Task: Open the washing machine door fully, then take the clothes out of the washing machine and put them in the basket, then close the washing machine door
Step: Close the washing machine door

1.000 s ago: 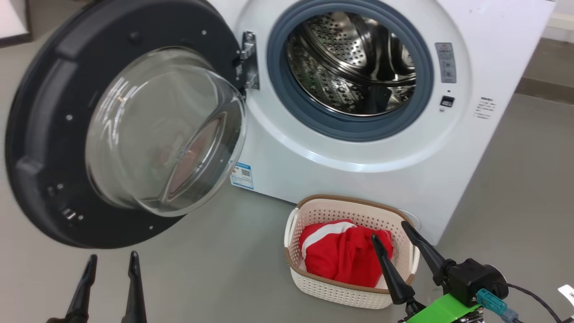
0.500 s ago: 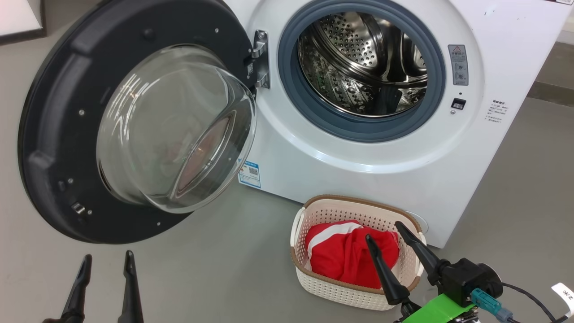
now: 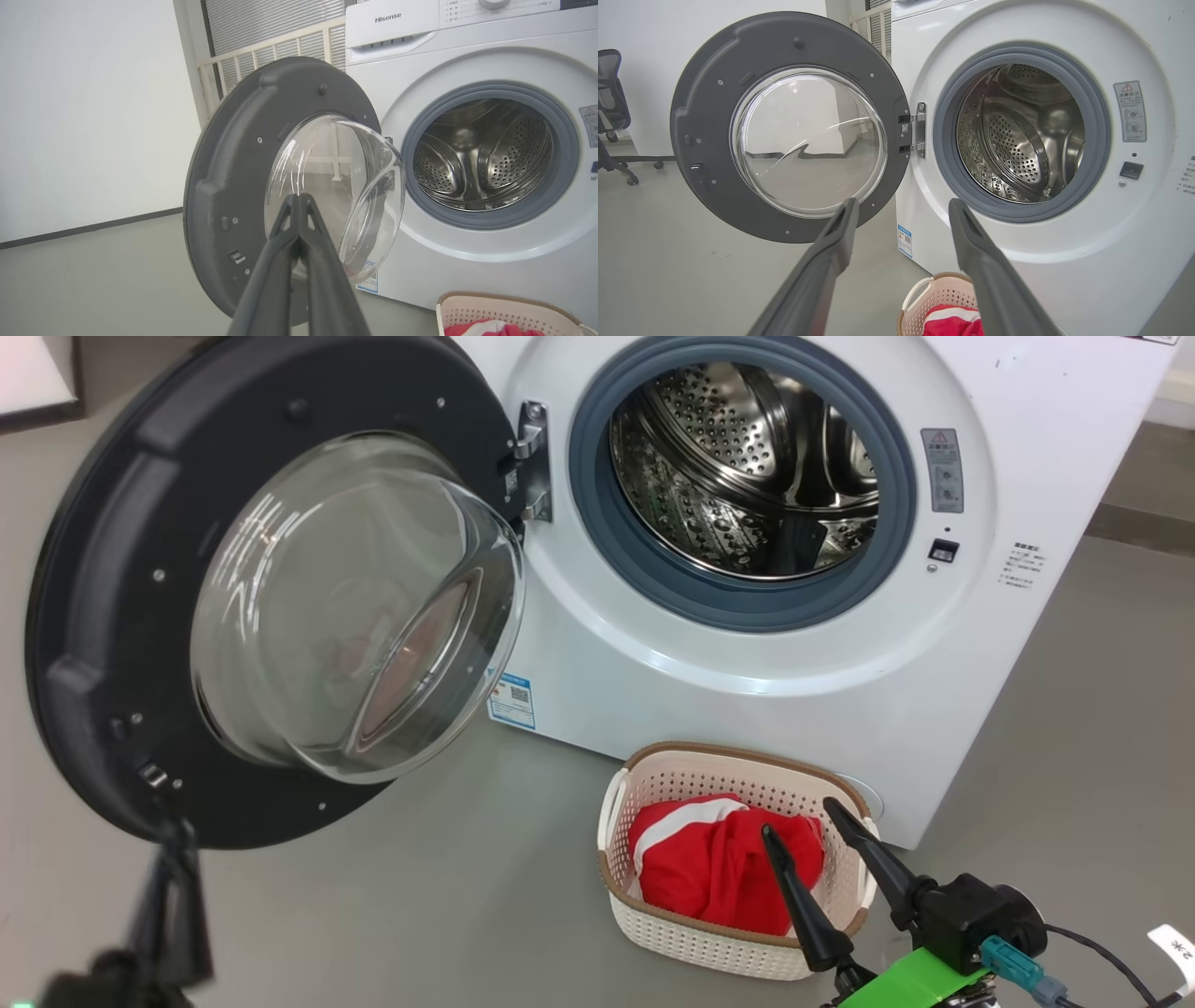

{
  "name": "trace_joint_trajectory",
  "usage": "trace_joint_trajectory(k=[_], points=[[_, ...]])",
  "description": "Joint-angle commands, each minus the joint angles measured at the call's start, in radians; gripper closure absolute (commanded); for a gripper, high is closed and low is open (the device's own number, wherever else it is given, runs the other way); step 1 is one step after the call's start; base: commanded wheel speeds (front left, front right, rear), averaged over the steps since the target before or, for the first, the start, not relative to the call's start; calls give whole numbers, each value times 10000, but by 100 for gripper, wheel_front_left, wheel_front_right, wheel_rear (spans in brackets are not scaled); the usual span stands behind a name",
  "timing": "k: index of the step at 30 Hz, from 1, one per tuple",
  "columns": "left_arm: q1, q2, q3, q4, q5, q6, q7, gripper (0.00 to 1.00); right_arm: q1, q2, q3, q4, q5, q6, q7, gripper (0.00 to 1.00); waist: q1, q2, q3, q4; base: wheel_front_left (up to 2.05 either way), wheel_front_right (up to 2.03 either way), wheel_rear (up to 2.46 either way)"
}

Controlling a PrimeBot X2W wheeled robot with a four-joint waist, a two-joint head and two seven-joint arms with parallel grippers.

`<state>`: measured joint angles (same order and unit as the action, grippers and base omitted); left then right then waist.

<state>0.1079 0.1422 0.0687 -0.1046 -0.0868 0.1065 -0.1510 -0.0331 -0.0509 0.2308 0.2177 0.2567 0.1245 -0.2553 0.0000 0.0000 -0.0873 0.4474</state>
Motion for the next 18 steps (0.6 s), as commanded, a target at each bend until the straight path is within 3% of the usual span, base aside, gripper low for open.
trace_joint_trajectory(k=[1, 12, 18], points=[[-898, 280, 474, -378, 83, 111, -154, 100, -403, 6, 169, -210, 69, 62, -65, 0, 0, 0, 31, -75, 0, 0, 0], [-3325, 1537, 1353, 233, 213, 385, -323, 100, -485, -64, 141, -78, -53, 62, -65, 0, 0, 0, 143, -496, 0, 0, 0], [-5337, 1839, 1825, 1665, -1046, -59, -270, 100, -445, -152, 218, 89, -68, 62, -65, 0, 0, 0, 153, -540, 0, 0, 0]])
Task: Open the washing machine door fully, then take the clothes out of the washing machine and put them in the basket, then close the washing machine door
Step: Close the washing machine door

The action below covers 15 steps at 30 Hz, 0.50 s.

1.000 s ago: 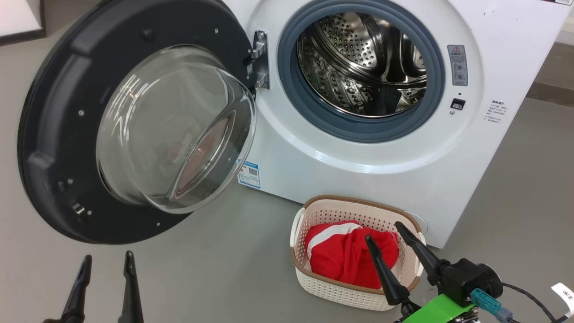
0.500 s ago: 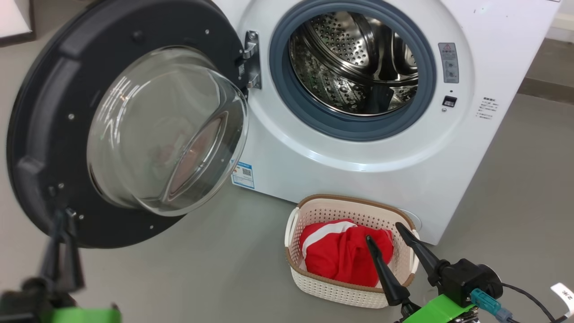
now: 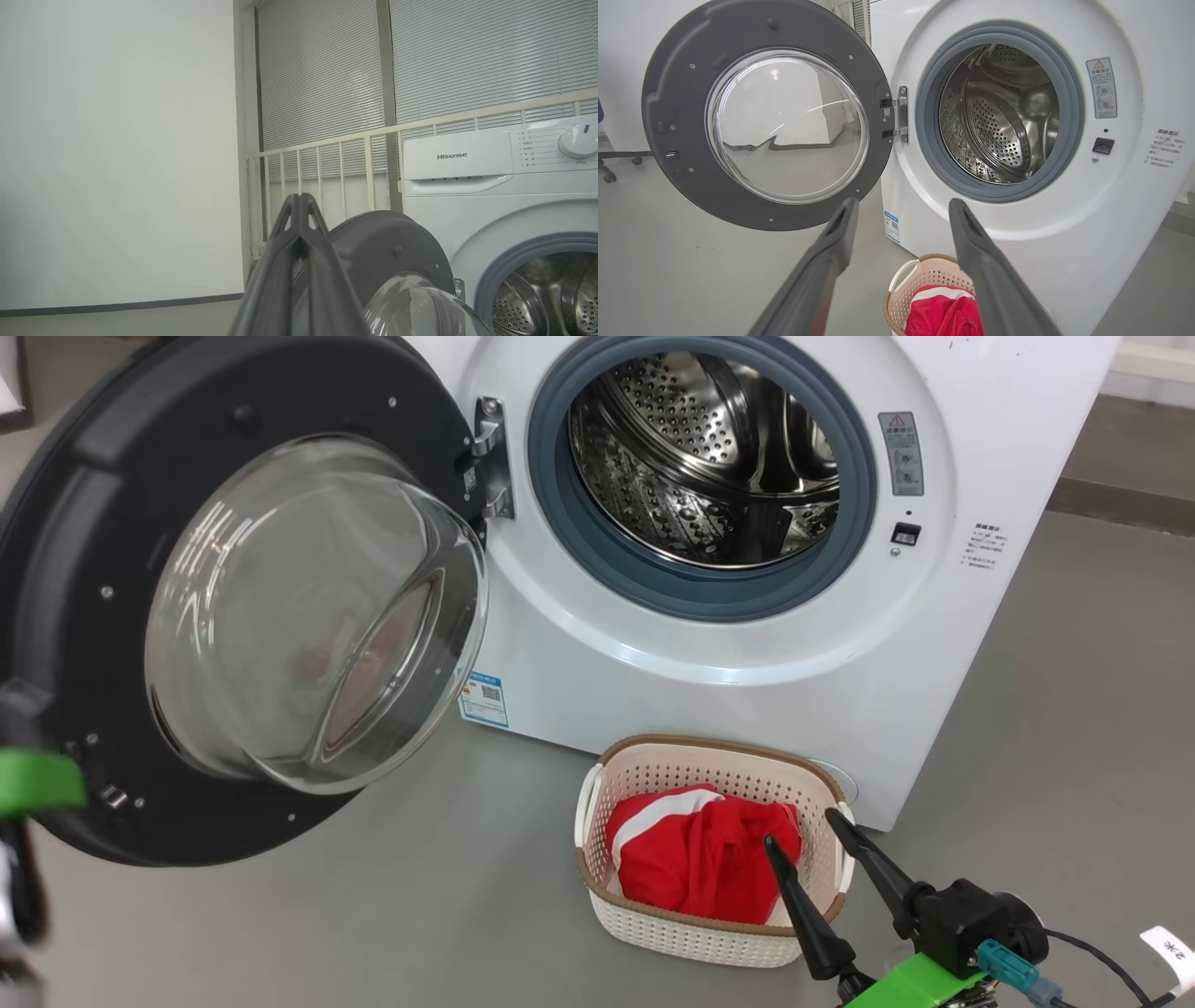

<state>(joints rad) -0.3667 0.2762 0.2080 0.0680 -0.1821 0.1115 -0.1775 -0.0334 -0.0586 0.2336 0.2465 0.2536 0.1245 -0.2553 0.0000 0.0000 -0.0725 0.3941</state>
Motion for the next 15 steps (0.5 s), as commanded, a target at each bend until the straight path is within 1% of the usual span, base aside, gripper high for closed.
trace_joint_trajectory(k=[1, 4, 7, 10, 12, 13, 15], points=[[-920, 580, 513, 296, -279, -194, -8, 100, -455, -87, 203, -172, -30, 62, -65, 0, 0, 0, 8, -15, 0, 0, 0], [-1745, 983, 472, 1448, -333, -388, 13, 100, -489, -117, 219, -124, -12, 62, -65, 0, 0, 0, 18, -34, 0, 0, 0], [-2592, 1079, 425, 2661, -618, -593, 80, 100, -493, -168, 226, -59, -17, 62, -65, 0, 0, 0, 27, -14, 0, 0, 0], [-3457, 930, 655, 3968, -1251, -696, 256, 100, -471, -184, 244, -13, -32, 62, -65, 0, 0, 0, 0, 28, 0, 0, 0], [-3956, 879, 846, 4905, -1601, -625, 544, 100, -440, -185, 265, 19, -29, 62, -65, 0, 0, 0, -48, 52, 0, 0, 0], [-3956, 879, 846, 4905, -1601, -625, 544, 100, -440, -185, 265, 19, -29, 62, -65, 0, 0, 0, -48, 52, 0, 0, 0], [-4405, 862, 1031, 5777, -1945, -594, 885, 100, -435, -184, 348, 54, -25, 62, -65, 0, 0, 0, -75, 27, 0, 0, 0]])
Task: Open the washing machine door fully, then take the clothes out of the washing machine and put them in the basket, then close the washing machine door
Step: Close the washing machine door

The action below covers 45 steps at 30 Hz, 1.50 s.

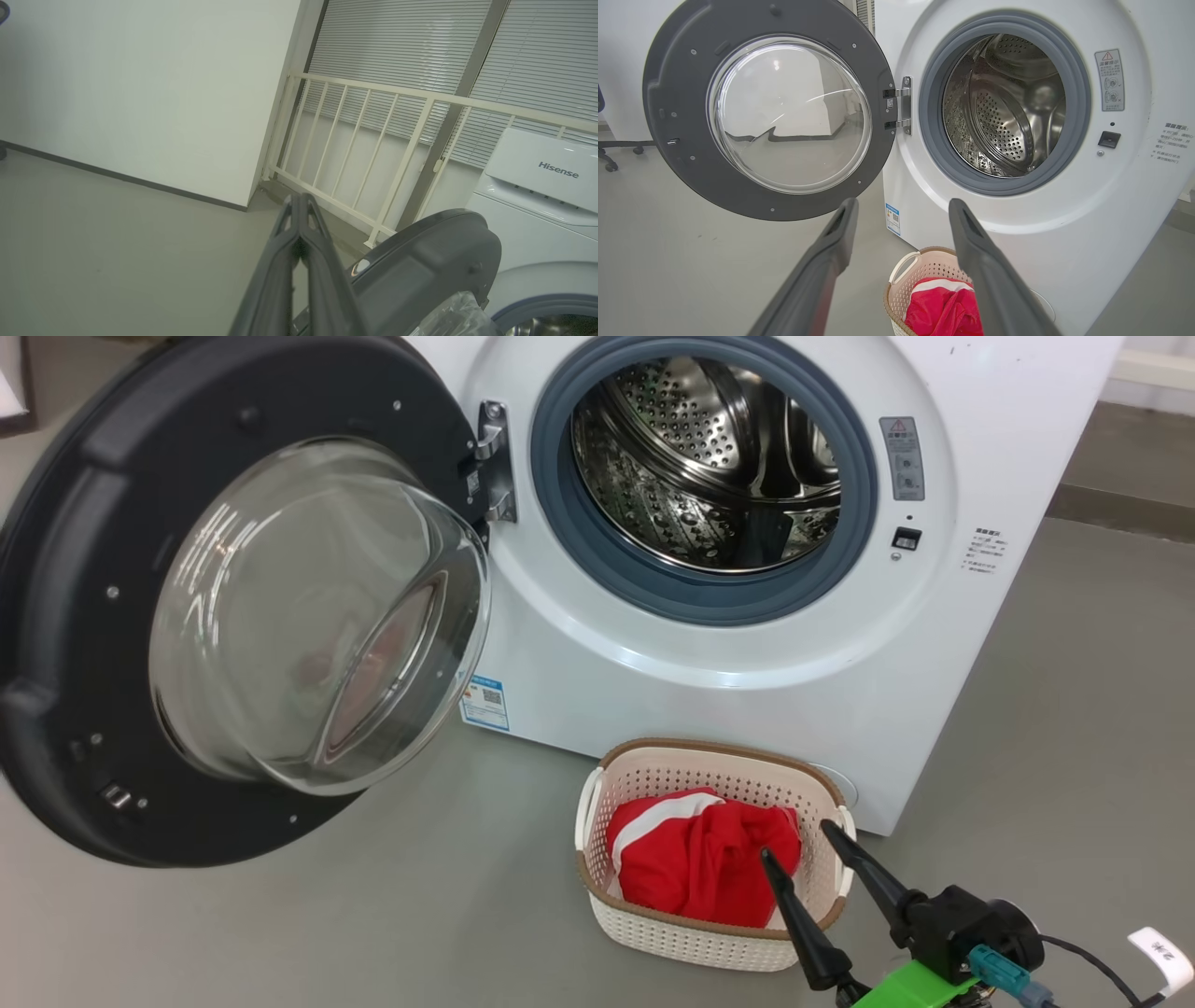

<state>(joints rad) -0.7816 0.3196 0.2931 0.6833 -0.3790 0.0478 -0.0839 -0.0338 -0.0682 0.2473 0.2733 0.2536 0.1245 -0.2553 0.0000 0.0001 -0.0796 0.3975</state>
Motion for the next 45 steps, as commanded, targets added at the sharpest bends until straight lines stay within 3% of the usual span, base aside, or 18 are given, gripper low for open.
trace_joint_trajectory(k=[1, 6, 15, 30, 45], points=[[-457, 438, 283, -3, -152, 38, 104, 100, -441, -93, 257, -199, -17, 62, -65, 0, 0, -1, -10, -33, 0, 0, 0], [-1519, 437, 1298, 1928, -1587, 82, 1233, 100, -543, -187, 406, -138, 10, 62, -65, 0, 0, -1, 41, -222, 0, 0, 0], [-2270, 525, 2309, 3327, -3058, -46, 2564, 100, -611, -289, 582, -17, 77, 62, -65, 0, 0, -1, 203, -642, 0, 0, 0], [-2497, 783, 2462, 4096, -3452, 100, 3113, 100, -757, -583, 738, -112, 131, 62, 52, 0, 0, -1, 490, -936, 0, 0, 0], [-2617, 864, 2276, 4528, -3791, -436, 4707, 100, -705, -533, 748, -107, 134, 62, 38, 0, 0, -1, 508, -839, 0, 0, 0]])
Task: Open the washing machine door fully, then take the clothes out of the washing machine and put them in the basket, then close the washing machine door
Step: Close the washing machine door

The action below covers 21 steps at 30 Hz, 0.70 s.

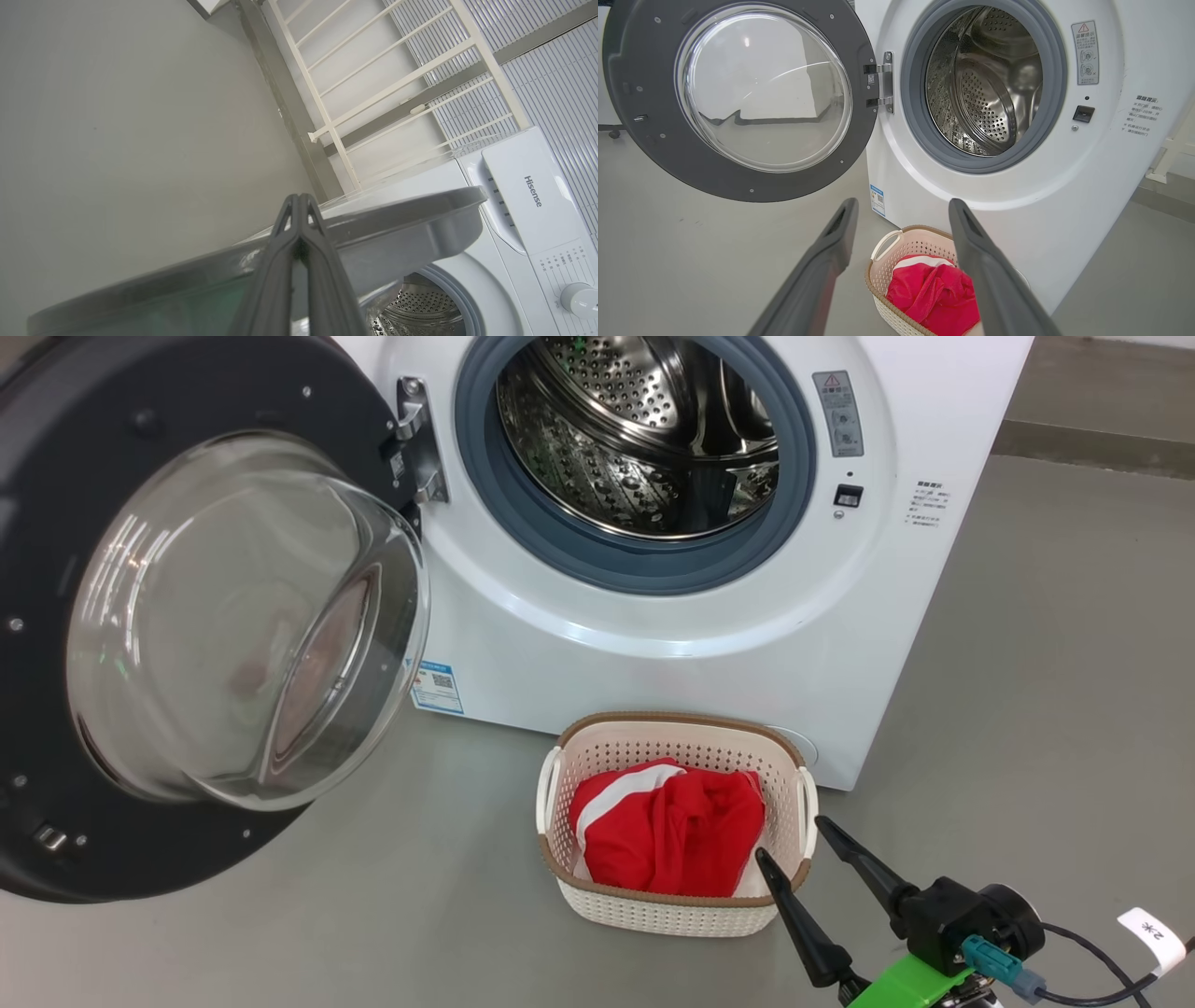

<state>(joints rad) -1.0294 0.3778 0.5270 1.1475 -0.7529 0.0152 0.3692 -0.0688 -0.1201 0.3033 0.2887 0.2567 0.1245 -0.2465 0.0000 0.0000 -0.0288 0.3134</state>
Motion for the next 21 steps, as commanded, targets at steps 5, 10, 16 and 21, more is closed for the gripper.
trace_joint_trajectory(k=[5, 10, 16, 21], points=[[-51, 309, -63, -54, -202, -300, 649, 100, -411, -33, 244, -233, 107, 62, -60, 0, 0, 0, 27, 5, 0, 0, 0], [38, 270, -102, -29, -332, -504, 1153, 100, -414, -29, 224, -202, 96, 62, -72, 0, 0, 0, 55, 38, 0, 0, 0], [127, 155, -63, -81, -539, -661, 1531, 100, -429, 40, 158, -200, 74, 62, -91, 0, 0, 0, 107, 125, 0, 0, 0], [169, -76, -5, -184, -798, -859, 1904, 100, -398, 144, 26, -175, 59, 62, -110, 0, 0, 0, 160, 248, 0, 0, 0]])
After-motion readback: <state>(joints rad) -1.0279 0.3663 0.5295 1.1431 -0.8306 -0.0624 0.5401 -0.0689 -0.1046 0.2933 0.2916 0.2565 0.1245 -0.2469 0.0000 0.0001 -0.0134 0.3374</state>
